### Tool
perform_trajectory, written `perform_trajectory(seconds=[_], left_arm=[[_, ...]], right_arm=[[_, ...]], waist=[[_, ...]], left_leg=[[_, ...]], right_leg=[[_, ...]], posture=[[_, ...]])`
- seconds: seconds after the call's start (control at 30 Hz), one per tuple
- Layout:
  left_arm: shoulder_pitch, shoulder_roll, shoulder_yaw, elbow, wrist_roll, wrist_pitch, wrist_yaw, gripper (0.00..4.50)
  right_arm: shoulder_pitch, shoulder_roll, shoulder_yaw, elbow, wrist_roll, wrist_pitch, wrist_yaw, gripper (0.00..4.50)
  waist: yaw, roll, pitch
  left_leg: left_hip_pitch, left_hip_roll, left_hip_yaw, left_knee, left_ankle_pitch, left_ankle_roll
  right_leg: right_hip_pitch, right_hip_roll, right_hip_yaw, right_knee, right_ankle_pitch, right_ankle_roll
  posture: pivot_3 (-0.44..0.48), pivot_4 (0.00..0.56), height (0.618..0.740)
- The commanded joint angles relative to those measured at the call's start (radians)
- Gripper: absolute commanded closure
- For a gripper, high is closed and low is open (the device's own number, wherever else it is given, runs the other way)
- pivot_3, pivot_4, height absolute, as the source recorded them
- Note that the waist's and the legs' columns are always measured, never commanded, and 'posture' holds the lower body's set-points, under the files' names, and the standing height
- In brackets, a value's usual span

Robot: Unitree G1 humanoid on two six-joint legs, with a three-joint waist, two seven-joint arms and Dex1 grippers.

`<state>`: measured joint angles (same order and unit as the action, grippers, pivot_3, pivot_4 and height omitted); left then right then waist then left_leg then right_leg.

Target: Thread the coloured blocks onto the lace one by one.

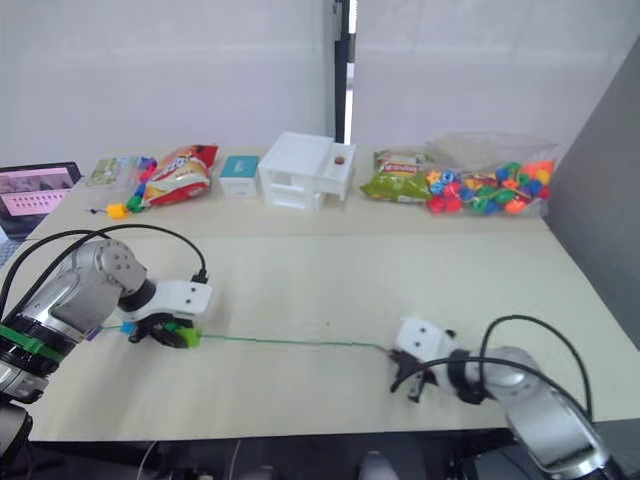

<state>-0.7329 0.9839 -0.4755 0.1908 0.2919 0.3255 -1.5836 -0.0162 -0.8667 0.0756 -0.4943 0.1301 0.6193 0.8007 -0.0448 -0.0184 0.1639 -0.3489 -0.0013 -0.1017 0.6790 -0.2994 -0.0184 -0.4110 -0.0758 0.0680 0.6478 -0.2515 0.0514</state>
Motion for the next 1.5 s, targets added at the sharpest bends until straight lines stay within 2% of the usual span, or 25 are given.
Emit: perform_trajectory(seconds=[0.03,0.17,0.43,0.8,0.97,1.03,1.07,1.1,1.2,1.27,1.33,1.43,1.5], left_arm=[[0.043,0.015,-0.029,0.055,0.033,-0.010,-0.015,3.17],[0.066,0.044,-0.012,0.070,0.047,-0.035,0.005,3.17],[0.106,0.058,0.021,0.037,0.040,-0.007,0.002,3.17],[0.108,0.023,0.045,0.039,0.022,-0.014,0.035,3.17],[0.147,0.021,0.059,0.007,0.009,-0.042,0.043,3.17],[0.163,0.017,0.084,-0.013,-0.013,-0.035,0.055,3.17],[0.171,0.023,0.095,-0.023,-0.020,-0.048,0.057,2.67],[0.178,0.028,0.103,-0.032,-0.023,-0.056,0.059,2.11],[0.193,0.044,0.136,-0.056,-0.034,-0.056,0.066,1.23],[0.200,0.061,0.167,-0.072,-0.050,-0.064,0.070,0.57],[0.214,0.096,0.285,-0.105,-0.135,-0.052,0.081,0.00],[0.269,0.116,0.455,-0.169,-0.274,0.013,0.096,0.00],[0.312,0.111,0.568,-0.205,-0.363,0.078,0.117,0.00]], right_arm=[[0.045,-0.035,-0.077,0.068,-0.026,-0.018,-0.020,4.50],[0.069,-0.052,-0.154,0.092,-0.020,-0.032,-0.030,4.50],[0.044,-0.066,-0.157,0.115,-0.020,-0.036,-0.029,4.50],[-0.032,-0.018,-0.026,0.084,-0.001,0.018,-0.009,4.50],[-0.050,0.054,0.074,0.177,-0.039,0.016,-0.023,4.50],[-0.049,0.078,0.059,0.196,-0.036,0.004,-0.036,3.82],[-0.046,0.079,0.050,0.196,-0.031,-0.001,-0.029,3.63],[-0.042,0.079,0.043,0.195,-0.028,-0.006,-0.021,3.25],[-0.044,0.078,0.000,0.187,-0.017,-0.019,-0.018,2.31],[-0.040,0.058,-0.025,0.166,-0.006,-0.020,0.001,1.59],[-0.033,0.030,-0.114,0.093,0.066,0.005,0.046,0.85],[-0.030,0.031,-0.218,0.031,0.173,0.042,0.077,0.04],[-0.019,0.032,-0.256,0.013,0.223,0.063,0.089,0.04]], waist=[[-0.001,0.000,0.000],[-0.003,0.000,0.000],[-0.011,0.001,0.000],[-0.016,0.002,0.000],[-0.020,0.002,-0.004],[-0.021,0.000,-0.005],[-0.022,-0.001,-0.005],[-0.022,-0.001,-0.006],[-0.018,0.000,-0.006],[-0.012,0.001,-0.005],[-0.006,0.000,-0.003],[-0.004,-0.003,0.000],[0.001,-0.003,0.000]], left_leg=[[0.002,0.000,0.000,0.000,0.000,0.000],[0.008,0.000,0.001,-0.001,0.000,0.000],[0.010,0.001,0.002,-0.002,0.000,0.001],[0.010,0.001,0.002,-0.002,0.000,0.001],[0.012,0.002,0.002,-0.002,0.000,0.001],[0.013,0.002,0.002,-0.003,0.000,0.001],[0.017,0.003,0.002,-0.005,-0.001,0.001],[0.018,0.003,0.002,-0.005,-0.001,0.001],[0.022,0.003,0.001,-0.005,-0.001,0.001],[0.023,0.003,0.001,-0.005,-0.001,0.001],[0.022,0.002,0.001,-0.005,-0.001,0.001],[0.009,0.003,0.000,-0.003,-0.001,0.001],[-0.002,0.002,-0.001,0.000,0.000,0.001]], right_leg=[[0.002,0.000,0.000,0.000,0.000,0.000],[0.008,0.000,0.001,-0.002,-0.001,0.001],[0.008,0.000,0.002,-0.001,-0.001,0.001],[0.008,0.001,0.002,-0.001,-0.001,0.001],[0.010,0.001,0.002,-0.001,-0.001,0.001],[0.017,0.002,0.001,-0.002,-0.002,0.001],[0.022,0.002,0.001,-0.004,-0.007,0.004],[0.024,0.002,0.001,-0.004,-0.010,0.008],[0.023,0.002,0.001,-0.003,-0.011,0.008],[0.023,0.002,0.001,-0.003,-0.008,0.003],[0.022,0.001,0.001,-0.003,-0.007,0.002],[0.007,0.002,0.001,0.000,-0.006,0.001],[-0.002,0.001,0.001,0.002,-0.005,0.000]], posture=[[0.000,0.150,0.740],[0.000,0.150,0.740],[0.000,0.150,0.740],[0.000,0.150,0.740],[0.000,0.150,0.740],[0.000,0.150,0.740],[0.000,0.150,0.740],[0.000,0.150,0.740],[0.000,0.150,0.740],[0.000,0.150,0.740],[0.000,0.150,0.740],[0.000,0.150,0.740],[0.000,0.150,0.740]])
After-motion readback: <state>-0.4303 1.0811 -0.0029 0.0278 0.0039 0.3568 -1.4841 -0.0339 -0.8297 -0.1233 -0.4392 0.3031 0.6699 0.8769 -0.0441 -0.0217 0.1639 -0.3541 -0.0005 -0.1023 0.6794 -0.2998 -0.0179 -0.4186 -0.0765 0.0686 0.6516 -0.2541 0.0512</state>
